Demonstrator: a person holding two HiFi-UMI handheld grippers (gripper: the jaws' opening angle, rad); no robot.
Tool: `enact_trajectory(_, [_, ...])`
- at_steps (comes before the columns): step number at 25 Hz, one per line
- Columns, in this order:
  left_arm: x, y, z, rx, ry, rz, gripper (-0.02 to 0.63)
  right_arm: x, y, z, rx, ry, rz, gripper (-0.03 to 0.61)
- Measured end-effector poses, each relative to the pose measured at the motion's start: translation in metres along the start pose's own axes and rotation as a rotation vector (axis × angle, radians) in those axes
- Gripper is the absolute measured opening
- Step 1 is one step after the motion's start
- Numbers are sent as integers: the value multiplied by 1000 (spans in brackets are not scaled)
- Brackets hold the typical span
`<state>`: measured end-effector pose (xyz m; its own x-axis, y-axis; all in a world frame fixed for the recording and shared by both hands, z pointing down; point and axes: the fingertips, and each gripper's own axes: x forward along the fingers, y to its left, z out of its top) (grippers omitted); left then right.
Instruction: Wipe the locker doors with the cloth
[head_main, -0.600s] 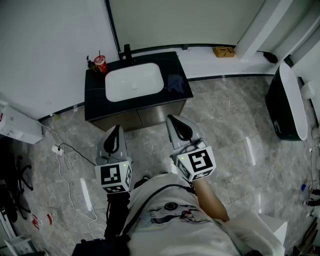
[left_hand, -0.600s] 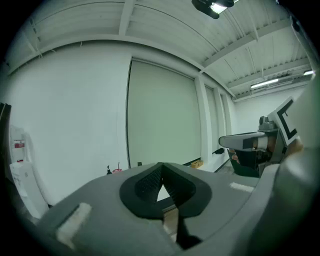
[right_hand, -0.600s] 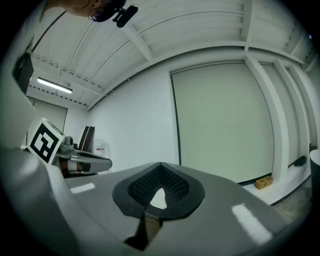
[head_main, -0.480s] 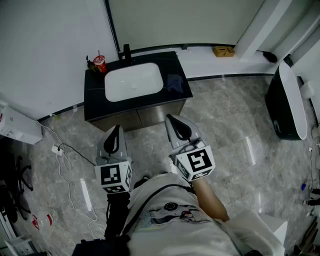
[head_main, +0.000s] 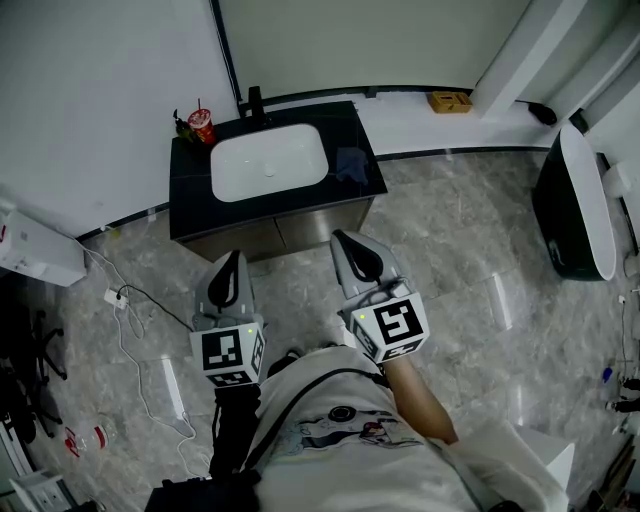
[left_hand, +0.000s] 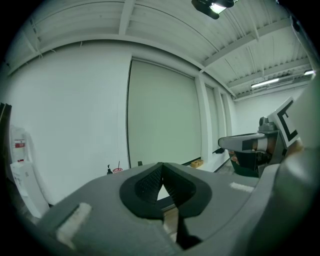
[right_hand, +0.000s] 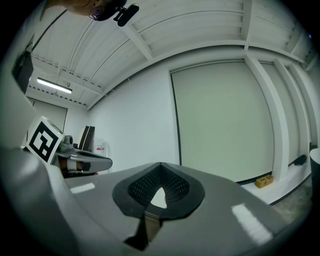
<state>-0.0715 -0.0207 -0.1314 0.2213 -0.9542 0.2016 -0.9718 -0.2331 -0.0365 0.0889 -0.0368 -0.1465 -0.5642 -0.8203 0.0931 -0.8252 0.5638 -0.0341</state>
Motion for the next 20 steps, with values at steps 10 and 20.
enact_trajectory(10, [5,-11,-5,4,25,1,2,-3,-10,-8,33,-4,17,5])
enact_trajectory(20, [9,-32,-13,-4,57,35,2,-10,-24,-19,64,11,61,5])
